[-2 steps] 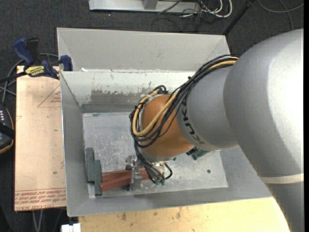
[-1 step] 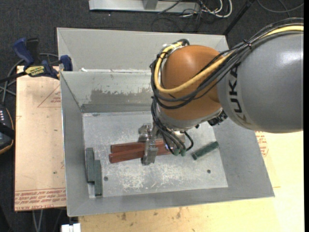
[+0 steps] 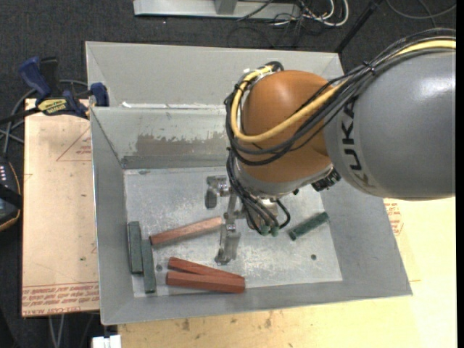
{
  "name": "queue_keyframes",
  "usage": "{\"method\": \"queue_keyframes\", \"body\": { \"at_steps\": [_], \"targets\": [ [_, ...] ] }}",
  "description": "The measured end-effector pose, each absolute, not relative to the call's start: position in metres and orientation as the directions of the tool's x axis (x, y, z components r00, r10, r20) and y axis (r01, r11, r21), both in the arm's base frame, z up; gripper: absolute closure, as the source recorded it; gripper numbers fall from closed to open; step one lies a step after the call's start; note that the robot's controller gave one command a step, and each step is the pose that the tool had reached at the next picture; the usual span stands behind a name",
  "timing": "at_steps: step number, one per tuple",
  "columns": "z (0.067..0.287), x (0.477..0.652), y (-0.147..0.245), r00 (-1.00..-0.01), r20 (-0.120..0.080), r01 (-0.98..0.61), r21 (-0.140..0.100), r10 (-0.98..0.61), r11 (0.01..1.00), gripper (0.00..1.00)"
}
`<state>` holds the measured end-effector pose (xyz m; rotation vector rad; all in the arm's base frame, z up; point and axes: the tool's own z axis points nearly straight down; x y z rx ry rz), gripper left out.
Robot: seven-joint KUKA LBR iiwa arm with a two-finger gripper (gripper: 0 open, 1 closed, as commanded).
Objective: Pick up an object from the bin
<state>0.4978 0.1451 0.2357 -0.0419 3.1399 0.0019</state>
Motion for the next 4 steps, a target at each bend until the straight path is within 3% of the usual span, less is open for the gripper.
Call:
{"method": "queue_keyframes", "body": {
  "at_steps": [1,2,3,4],
  "targets": [
    [0.077,0.526,0.210,-0.966,0.004,-0.259,0.001,-0.259,0.966,0.00],
    [0.083,0.529,0.210,-0.967,-0.005,-0.256,0.002,-0.256,0.967,1.00],
    [0.081,0.528,0.209,-0.967,-0.002,-0.256,0.002,-0.256,0.967,0.00],
    [0.071,0.544,0.175,-0.988,-0.002,-0.157,0.002,-0.157,0.988,0.00]
  ]
}}
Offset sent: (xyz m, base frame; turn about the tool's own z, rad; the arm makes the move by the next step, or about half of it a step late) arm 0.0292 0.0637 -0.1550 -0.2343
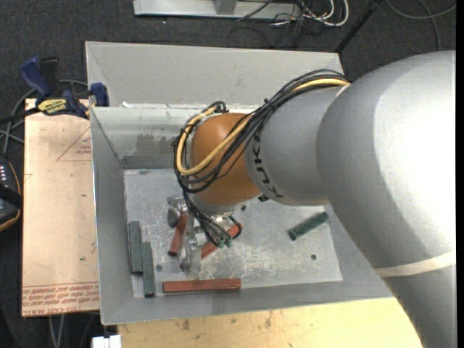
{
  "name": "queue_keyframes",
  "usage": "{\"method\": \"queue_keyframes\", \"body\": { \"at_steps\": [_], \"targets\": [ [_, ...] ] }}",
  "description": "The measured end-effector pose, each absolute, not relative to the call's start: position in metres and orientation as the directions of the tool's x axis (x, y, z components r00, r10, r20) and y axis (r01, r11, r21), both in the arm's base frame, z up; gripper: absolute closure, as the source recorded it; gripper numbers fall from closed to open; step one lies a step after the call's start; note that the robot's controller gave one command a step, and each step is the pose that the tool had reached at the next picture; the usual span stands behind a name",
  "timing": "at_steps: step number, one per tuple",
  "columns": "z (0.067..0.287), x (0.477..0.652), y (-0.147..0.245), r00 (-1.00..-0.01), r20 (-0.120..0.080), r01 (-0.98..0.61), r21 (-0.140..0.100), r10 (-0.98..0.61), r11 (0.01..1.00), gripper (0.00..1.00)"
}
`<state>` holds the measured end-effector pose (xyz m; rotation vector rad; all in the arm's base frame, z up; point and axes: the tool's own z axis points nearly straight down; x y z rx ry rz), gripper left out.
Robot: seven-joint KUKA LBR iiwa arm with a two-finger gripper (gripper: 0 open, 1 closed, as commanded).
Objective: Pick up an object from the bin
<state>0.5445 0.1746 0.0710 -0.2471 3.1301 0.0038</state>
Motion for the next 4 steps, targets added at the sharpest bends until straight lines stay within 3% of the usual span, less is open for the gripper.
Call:
{"method": "queue_keyframes", "body": {
  "at_steps": [1,2,3,4],
  "targets": [
    [0.075,0.545,0.177,-0.987,-0.002,-0.158,0.004,-0.158,0.987,1.00],
    [0.163,0.549,0.153,-0.990,-0.011,-0.138,0.001,-0.138,0.990,1.00],
    [0.158,0.547,0.153,-0.990,-0.002,-0.139,0.001,-0.139,0.990,0.00],
    [0.081,0.494,0.123,-0.975,-0.011,-0.223,0.001,-0.223,0.975,0.00]
  ]
}}
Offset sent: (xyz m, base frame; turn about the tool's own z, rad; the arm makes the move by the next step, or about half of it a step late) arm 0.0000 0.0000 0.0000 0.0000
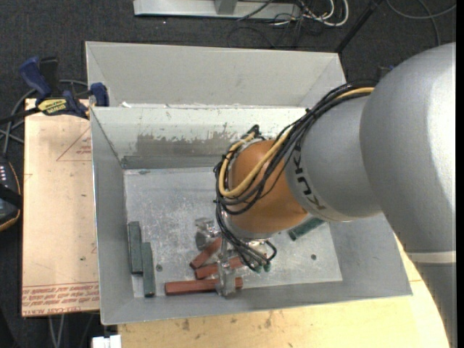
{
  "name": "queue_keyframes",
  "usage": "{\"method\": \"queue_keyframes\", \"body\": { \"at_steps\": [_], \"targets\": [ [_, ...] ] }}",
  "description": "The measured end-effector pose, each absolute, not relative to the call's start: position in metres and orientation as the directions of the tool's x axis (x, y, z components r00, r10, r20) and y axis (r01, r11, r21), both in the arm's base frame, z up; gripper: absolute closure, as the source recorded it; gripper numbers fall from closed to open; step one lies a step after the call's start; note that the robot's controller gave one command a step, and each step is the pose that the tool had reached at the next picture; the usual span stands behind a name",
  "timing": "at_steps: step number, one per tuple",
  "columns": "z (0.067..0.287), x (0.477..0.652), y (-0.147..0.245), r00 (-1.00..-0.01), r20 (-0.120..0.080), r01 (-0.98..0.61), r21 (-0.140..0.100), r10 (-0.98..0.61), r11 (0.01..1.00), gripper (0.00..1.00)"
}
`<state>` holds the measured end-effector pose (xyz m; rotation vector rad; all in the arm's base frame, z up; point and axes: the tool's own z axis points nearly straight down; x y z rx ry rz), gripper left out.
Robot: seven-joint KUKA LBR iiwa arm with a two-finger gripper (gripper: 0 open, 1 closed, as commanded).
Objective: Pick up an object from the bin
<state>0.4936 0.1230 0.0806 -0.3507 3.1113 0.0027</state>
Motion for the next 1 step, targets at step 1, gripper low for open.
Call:
{"method": "queue_keyframes", "body": {
  "at_steps": [1],
  "targets": [
    [0.0803,0.4924,0.1228,-0.975,-0.006,-0.222,0.001,-0.222,0.975,1.00]
  ]
}}
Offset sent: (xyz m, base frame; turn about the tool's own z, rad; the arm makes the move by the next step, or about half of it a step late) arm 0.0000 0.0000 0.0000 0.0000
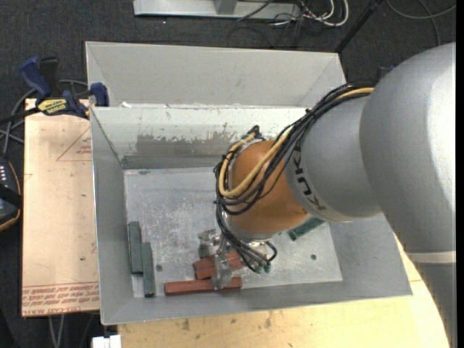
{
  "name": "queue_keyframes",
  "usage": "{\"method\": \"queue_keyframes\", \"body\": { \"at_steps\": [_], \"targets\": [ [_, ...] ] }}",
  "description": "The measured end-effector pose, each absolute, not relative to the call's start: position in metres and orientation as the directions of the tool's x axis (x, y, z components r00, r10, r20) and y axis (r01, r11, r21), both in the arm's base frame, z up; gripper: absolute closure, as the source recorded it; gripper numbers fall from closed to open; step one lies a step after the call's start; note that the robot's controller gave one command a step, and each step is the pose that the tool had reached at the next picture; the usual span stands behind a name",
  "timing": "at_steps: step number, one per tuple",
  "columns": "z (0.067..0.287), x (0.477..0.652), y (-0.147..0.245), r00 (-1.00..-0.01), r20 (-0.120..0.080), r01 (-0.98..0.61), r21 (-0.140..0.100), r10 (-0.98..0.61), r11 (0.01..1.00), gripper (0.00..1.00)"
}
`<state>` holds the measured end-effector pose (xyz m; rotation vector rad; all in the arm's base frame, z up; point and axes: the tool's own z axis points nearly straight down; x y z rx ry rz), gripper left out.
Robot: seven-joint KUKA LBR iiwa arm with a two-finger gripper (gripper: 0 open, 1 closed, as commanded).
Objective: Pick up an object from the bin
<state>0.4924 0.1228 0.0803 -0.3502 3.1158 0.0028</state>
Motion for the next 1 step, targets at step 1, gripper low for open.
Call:
{"method": "queue_keyframes", "body": {
  "at_steps": [1],
  "targets": [
    [0.2507,0.5068,0.1116,-0.963,-0.012,-0.269,0.000,-0.269,0.963,1.00]
  ]
}}
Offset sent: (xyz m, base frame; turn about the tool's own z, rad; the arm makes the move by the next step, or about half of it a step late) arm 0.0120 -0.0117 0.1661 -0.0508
